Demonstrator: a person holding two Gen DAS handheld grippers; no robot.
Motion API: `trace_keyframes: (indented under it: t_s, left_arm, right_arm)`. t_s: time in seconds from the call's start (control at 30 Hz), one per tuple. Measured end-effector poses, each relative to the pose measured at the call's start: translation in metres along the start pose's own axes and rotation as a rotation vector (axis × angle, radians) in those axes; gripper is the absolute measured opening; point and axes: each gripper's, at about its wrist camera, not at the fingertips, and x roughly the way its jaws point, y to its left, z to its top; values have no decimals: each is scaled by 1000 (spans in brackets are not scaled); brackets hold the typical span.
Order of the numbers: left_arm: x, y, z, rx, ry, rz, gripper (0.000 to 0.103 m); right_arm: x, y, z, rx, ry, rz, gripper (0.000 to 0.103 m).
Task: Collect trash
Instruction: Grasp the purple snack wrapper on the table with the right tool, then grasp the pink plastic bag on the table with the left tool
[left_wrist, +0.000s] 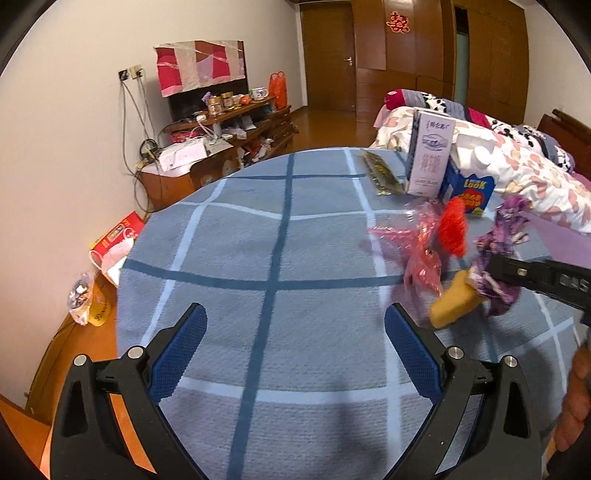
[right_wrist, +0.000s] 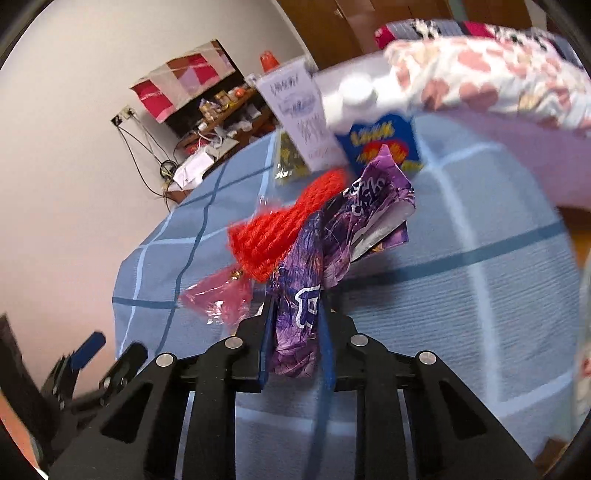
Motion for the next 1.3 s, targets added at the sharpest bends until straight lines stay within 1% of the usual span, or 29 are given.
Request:
trace_keyframes:
  t_s: [0.07,0.1,0.17,0.27,0.3,0.4,0.47,0.53,0.6,0.67,0.7,0.77,0.8,0.83,0.87,0.93,1.0,1.03,1.07,1.1,1.13,1.17,1.23,1.27,1.3]
  left_arm:
    - [2,-7,3,6,-6,-17,94]
    - [3,-10,4,10,-8,-28,94]
    - [5,-20,7,23,-9,-59,94]
    - [14,-35,12,27,-1,-96,94]
    - [18,-42,14,26,7,-113,94]
    - [29,-59,17,21,38,-165,94]
    - [36,-68,19,23,49,-171,94]
    - [49,-77,20,28,75,-143,88]
    - [62,-80,19,14,107,-132,77]
    - [73,-77,18,-15,138,-142,70]
    - [77,-75,18,-30,148,-144,67]
    - [84,-73,19,-41,163,-139,63]
    - [87,-72,19,-50,175,-150,59]
    - [89,-71,19,-59,182,-163,58]
    - [90,-71,20,-56,182,-157,58]
    - [91,-72,21,-44,176,-139,55]
    - [92,-70,23,-42,171,-138,41]
    - [92,-69,23,-41,170,-138,37]
    - [90,-66,22,-42,168,-140,33]
    - [88,-62,22,-44,164,-142,32]
    - [85,-58,21,-45,156,-137,32]
    - [81,-55,21,-45,146,-127,32]
    - [74,-47,21,-49,128,-113,31]
    - [67,-42,21,-56,112,-113,31]
    - [62,-39,21,-59,102,-116,31]
  right_arm:
    - [-19,-5,-2,-45,-25,-30,23]
    - [-28,-8,-3,-78,-43,-60,23]
    - [-39,-11,-6,-135,-74,-113,23]
    - [-48,-24,-9,-177,-104,-179,24]
    - [-49,-29,-9,-172,-104,-183,24]
    - [-39,-49,-10,-114,-60,-153,24]
    - [-39,-60,-9,-94,-53,-152,25]
    - [-38,-68,-8,-66,-46,-140,27]
    - [-39,-73,-7,-43,-47,-128,31]
    - [-41,-77,-6,-23,-52,-126,43]
    - [-42,-81,-4,-10,-59,-123,46]
    - [-44,-83,-2,9,-65,-116,54]
    - [-43,-85,0,28,-66,-104,56]
    - [-42,-86,3,42,-62,-96,58]
    - [-40,-87,5,54,-57,-93,59]
    - [-34,-92,11,90,-36,-93,59]
    - [-28,-93,14,102,-17,-83,59]
    - [-23,-94,16,105,-7,-85,58]
    - [-19,-96,17,115,-3,-95,50]
    - [-17,-98,18,129,-1,-85,46]
    - [-16,-99,18,136,2,-70,33]
    - [-15,-99,19,138,1,-50,30]
    - [-20,-94,21,112,-40,-51,26]
    - [-23,-92,21,100,-58,-38,24]
    - [-30,-85,21,77,-90,2,24]
